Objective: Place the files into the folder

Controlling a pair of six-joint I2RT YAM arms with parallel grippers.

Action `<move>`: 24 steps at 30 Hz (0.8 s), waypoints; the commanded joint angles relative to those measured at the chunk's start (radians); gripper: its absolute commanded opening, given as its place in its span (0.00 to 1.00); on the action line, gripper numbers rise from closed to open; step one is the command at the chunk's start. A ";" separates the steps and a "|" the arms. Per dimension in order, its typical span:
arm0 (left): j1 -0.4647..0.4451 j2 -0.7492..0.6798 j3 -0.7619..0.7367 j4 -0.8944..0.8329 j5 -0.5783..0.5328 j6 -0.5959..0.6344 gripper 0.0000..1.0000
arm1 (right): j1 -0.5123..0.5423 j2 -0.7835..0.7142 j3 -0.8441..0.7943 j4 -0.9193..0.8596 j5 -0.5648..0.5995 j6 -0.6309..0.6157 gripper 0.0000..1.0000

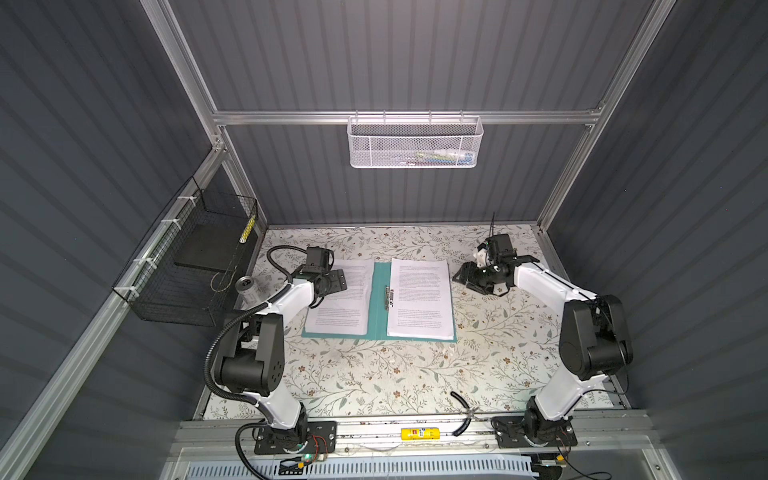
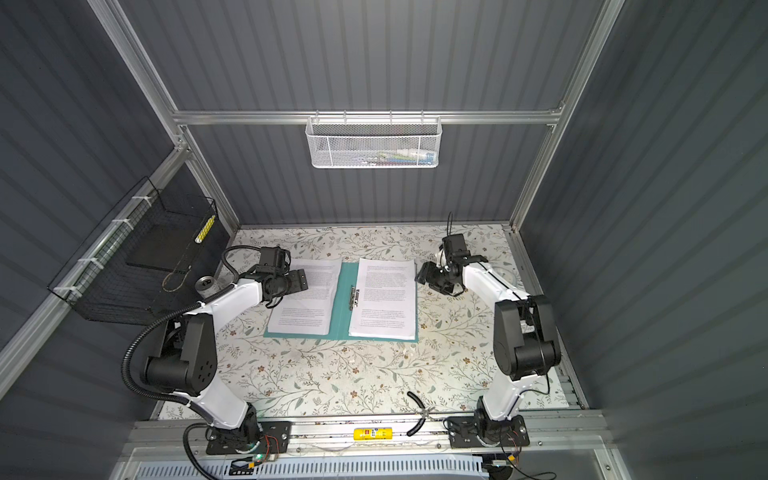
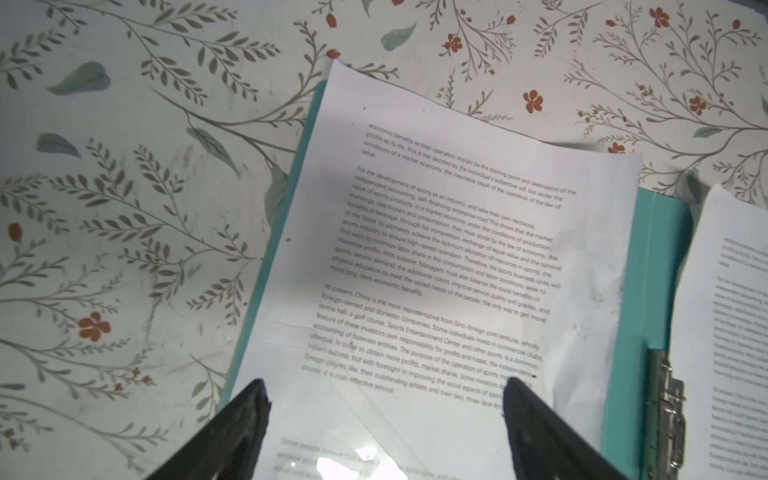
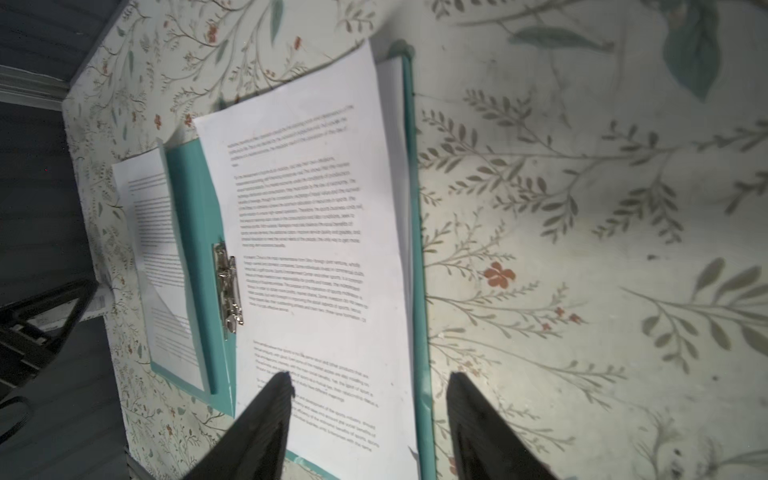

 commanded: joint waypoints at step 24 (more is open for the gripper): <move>0.263 0.254 0.009 0.011 0.630 0.066 0.93 | -0.075 0.149 -0.045 0.173 -0.211 0.043 0.65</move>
